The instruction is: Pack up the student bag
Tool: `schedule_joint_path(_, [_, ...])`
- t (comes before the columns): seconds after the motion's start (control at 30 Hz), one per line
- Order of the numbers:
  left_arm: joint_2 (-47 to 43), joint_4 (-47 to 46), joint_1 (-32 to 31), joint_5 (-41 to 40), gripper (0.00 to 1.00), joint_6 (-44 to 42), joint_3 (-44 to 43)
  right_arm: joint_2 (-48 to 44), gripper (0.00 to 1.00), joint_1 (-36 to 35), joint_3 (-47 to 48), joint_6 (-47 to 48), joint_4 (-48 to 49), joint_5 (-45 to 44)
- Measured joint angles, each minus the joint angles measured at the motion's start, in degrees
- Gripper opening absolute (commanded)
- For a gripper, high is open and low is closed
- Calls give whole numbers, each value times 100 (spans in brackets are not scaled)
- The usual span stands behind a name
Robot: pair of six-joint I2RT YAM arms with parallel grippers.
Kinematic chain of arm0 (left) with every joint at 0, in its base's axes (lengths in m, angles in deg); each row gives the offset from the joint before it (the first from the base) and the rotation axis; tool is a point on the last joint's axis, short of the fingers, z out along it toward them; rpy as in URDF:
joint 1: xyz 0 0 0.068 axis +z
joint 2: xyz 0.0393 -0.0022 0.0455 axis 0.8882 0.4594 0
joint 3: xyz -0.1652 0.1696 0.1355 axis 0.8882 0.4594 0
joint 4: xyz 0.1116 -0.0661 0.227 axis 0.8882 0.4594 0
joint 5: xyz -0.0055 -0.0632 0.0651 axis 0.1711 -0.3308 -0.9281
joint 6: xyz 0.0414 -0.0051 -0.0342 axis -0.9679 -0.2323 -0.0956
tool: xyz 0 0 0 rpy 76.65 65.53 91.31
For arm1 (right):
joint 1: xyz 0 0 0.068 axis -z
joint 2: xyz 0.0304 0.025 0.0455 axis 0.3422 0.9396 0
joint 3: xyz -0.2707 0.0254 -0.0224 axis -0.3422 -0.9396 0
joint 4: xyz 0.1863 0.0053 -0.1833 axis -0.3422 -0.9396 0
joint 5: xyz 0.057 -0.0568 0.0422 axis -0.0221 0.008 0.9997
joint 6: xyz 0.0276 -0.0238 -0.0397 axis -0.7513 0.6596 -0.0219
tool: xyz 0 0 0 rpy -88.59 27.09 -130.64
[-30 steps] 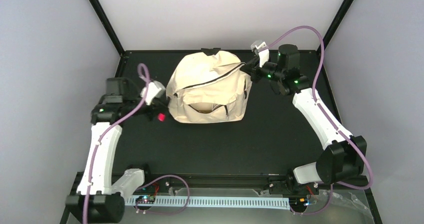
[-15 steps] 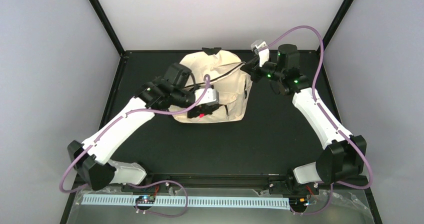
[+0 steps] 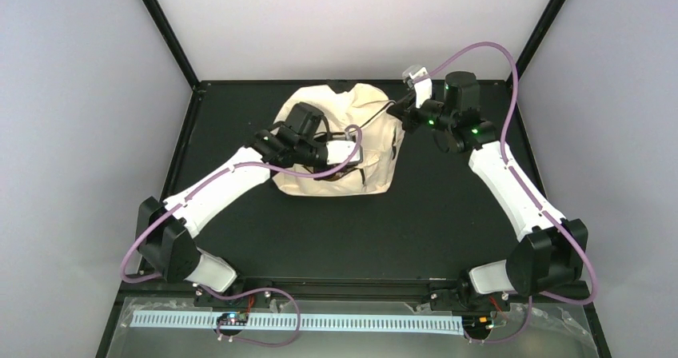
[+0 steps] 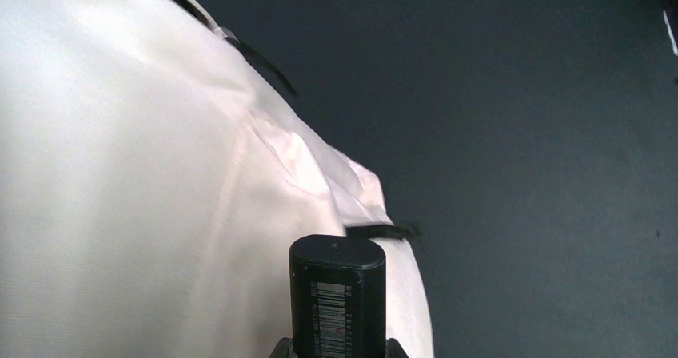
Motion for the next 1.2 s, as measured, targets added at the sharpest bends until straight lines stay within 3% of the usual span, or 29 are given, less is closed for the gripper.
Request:
schedule_joint_path(0.13, [101, -94, 0, -160, 3, -109, 409, 0, 1, 0, 0, -2, -22, 13])
schedule_joint_path(0.2, [245, -120, 0, -319, 9, -107, 404, 0, 1, 0, 0, -4, -31, 17])
schedule_joint_path(0.3, [452, -114, 0, -586, 58, -96, 402, 0, 1, -4, 0, -7, -33, 24])
schedule_joint_path(0.33, [483, -114, 0, -647, 69, -118, 402, 0, 1, -4, 0, -9, -33, 28])
schedule_joint_path(0.4, [490, -68, -2, -739, 81, -83, 402, 0, 1, -4, 0, -11, -31, 31])
schedule_joint_path(0.6, [260, 184, -2, -811, 98, 33, 232, 0, 1, -4, 0, -11, -26, 37])
schedule_joint_path(0.93, [-505, 1296, -11, -603, 99, 238, -1646, 0, 1, -4, 13, -15, -17, 153])
schedule_joint_path(1.07, [-472, 1222, -7, -973, 99, 299, -2459, 17, 1, -4, 98, -9, -103, 313])
schedule_joint_path(1.2, [101, 1370, 42, -1364, 99, 238, -3418, 286, 1, -74, 579, 195, -459, 723])
